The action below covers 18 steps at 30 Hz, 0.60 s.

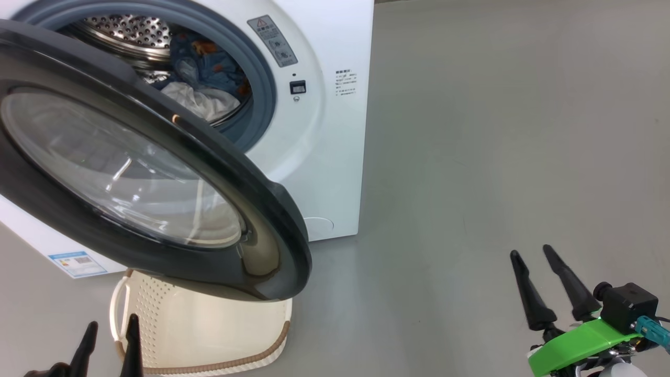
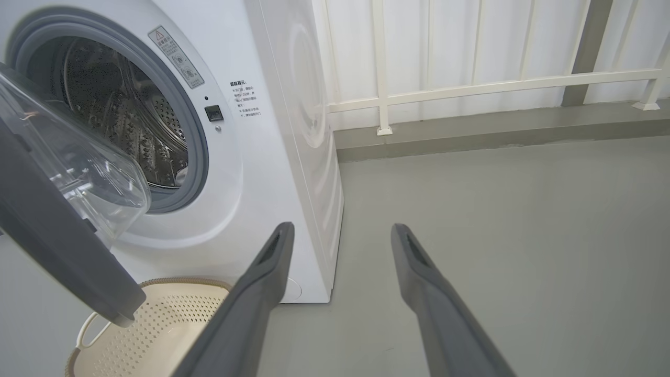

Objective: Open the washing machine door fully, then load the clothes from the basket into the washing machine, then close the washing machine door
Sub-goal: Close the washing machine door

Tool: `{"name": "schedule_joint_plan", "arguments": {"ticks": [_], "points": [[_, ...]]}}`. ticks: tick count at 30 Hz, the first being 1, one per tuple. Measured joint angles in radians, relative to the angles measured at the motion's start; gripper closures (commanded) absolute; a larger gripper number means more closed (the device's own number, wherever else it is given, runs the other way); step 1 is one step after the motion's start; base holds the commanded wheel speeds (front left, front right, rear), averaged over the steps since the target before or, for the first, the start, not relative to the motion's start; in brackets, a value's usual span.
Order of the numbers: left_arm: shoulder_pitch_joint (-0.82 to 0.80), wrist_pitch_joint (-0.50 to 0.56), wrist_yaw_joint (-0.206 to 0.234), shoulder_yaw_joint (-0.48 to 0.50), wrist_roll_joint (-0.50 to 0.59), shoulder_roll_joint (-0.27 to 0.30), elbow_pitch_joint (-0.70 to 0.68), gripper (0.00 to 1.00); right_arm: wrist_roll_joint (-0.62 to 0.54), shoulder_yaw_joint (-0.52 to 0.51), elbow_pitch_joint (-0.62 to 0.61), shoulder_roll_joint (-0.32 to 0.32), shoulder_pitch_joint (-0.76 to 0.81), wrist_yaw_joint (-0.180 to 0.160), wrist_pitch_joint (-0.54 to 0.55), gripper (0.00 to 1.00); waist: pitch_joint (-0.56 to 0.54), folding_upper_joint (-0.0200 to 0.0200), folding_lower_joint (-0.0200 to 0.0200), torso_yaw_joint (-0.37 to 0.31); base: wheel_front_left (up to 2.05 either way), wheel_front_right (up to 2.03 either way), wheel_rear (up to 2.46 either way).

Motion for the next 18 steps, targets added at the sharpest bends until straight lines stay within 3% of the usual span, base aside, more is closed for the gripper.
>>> {"name": "schedule_joint_plan", "arguments": {"ticks": [8,18], "points": [[0.000,0.000,0.000,0.009,-0.002,-0.004,-0.001,0.00,0.012,0.029,-0.050,0.003,-0.019,0.000,0.000,1.00,-0.012,0.0000,0.0000,0.013,0.00,0.00,0.00],[0.001,0.000,0.000,0.009,-0.004,-0.024,-0.032,0.00,0.034,0.124,-0.212,0.020,-0.147,0.000,0.000,1.00,-0.028,0.0000,0.0001,0.044,0.00,0.00,0.00]]}}
